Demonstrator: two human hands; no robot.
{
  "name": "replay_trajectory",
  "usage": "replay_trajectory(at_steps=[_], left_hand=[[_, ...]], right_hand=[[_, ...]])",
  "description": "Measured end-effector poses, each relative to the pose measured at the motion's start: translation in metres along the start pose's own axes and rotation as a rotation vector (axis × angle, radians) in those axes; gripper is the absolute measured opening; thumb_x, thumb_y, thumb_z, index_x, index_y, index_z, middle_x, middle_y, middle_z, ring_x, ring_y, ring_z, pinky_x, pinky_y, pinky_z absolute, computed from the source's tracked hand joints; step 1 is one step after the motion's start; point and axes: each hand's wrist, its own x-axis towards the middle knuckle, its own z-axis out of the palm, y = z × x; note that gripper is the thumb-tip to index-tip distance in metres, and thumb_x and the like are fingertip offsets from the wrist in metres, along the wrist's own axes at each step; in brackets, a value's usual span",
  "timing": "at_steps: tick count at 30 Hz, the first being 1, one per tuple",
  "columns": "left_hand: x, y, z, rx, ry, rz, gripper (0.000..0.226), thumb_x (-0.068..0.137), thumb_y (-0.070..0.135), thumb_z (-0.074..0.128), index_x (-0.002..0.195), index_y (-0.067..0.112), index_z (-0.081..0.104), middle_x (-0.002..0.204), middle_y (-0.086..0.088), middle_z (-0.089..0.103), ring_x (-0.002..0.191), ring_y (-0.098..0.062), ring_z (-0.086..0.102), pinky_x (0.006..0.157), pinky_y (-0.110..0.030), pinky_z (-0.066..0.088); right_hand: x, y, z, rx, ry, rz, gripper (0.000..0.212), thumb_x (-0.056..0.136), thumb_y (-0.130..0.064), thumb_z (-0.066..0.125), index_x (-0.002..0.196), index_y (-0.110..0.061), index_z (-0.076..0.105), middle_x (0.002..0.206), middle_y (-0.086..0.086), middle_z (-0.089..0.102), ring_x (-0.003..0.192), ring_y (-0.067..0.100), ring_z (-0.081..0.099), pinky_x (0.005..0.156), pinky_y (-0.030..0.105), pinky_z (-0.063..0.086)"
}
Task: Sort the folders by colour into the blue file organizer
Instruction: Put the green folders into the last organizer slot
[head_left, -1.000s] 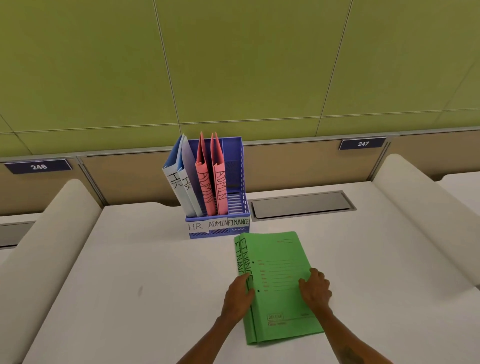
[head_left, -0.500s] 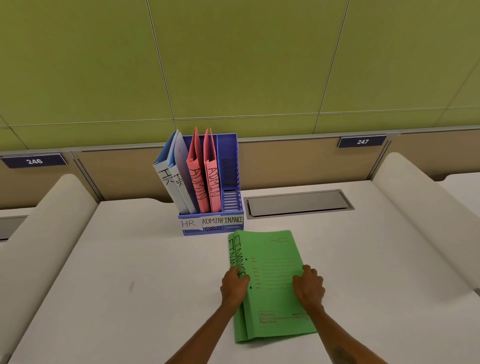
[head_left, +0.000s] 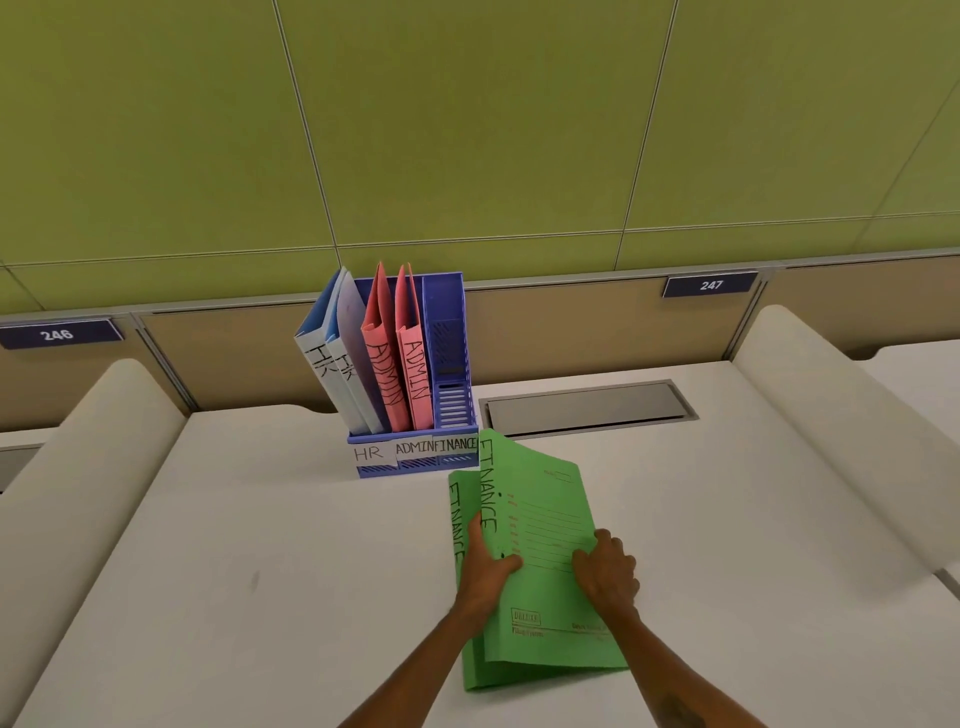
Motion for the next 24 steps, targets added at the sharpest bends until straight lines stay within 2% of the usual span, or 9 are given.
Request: replay_trajectory(at_steps=[4,9,13,16,18,21,24], left_hand=[[-0.002,0.014,0.001,-0.012,-0.025,0.056,0.083,0.079,0.0,0.066,0.14,0.038,0.025,0.127,0.001,0.057,0.099,-0.021,0.068,0.077,-0.046,0.06],[-0.003,0.047,0.002,0.059,-0.044,0.195,0.07,0.081,0.006,0.067,0.134,0.036,0.033,0.116,0.008,0.064,0.092,-0.013,0.071,0.073,-0.04,0.061],[-0.002,0.075,-0.001,0.16,0.011,0.296,0.052,0.085,0.009,0.064,0.128,0.028,0.041,0.11,0.004,0.067,0.086,-0.009,0.071,0.07,-0.032,0.061],[-0.006,0.093,-0.005,0.271,0.075,0.429,0.044,0.086,0.005,0.06,0.122,0.022,0.044,0.103,0.003,0.068,0.078,-0.005,0.068,0.062,-0.02,0.056],[-0.007,0.1,-0.007,0.373,0.148,0.525,0.045,0.088,0.016,0.062,0.127,0.024,0.041,0.098,0.006,0.067,0.076,-0.007,0.066,0.061,-0.023,0.054],[-0.011,0.107,-0.009,0.496,0.249,0.611,0.053,0.091,0.033,0.061,0.137,0.029,0.035,0.102,0.012,0.065,0.08,-0.007,0.065,0.067,-0.023,0.055],[-0.016,0.109,-0.013,0.565,0.322,0.666,0.055,0.091,0.03,0.063,0.138,0.032,0.034,0.104,0.008,0.068,0.078,-0.009,0.068,0.068,-0.025,0.058]], right_hand=[[-0.006,-0.019,-0.012,0.003,0.065,0.008,0.049,0.091,-0.039,0.046,0.133,-0.014,0.039,0.129,0.01,0.048,0.118,0.033,0.044,0.099,0.051,0.039],[-0.02,-0.09,-0.043,0.03,0.251,-0.152,0.06,0.094,-0.053,0.034,0.142,-0.016,0.036,0.137,0.009,0.048,0.118,0.032,0.048,0.097,0.049,0.04],[-0.041,-0.143,-0.068,0.08,0.357,-0.282,0.063,0.095,-0.061,0.027,0.14,-0.02,0.042,0.134,0.007,0.054,0.114,0.031,0.054,0.096,0.05,0.041],[-0.063,-0.172,-0.084,0.153,0.341,-0.343,0.072,0.09,-0.073,0.023,0.14,-0.025,0.041,0.128,0.005,0.058,0.113,0.031,0.057,0.095,0.052,0.041],[-0.077,-0.188,-0.093,0.151,0.294,-0.361,0.077,0.085,-0.08,0.024,0.14,-0.028,0.038,0.125,0.005,0.06,0.113,0.033,0.058,0.097,0.053,0.04],[-0.093,-0.204,-0.1,0.158,0.251,-0.386,0.069,0.086,-0.074,0.036,0.138,-0.028,0.04,0.119,0.004,0.065,0.107,0.03,0.062,0.095,0.048,0.045],[-0.101,-0.215,-0.104,0.23,0.22,-0.368,0.05,0.087,-0.054,0.051,0.128,-0.024,0.048,0.115,0.001,0.065,0.101,0.027,0.062,0.09,0.042,0.05]])
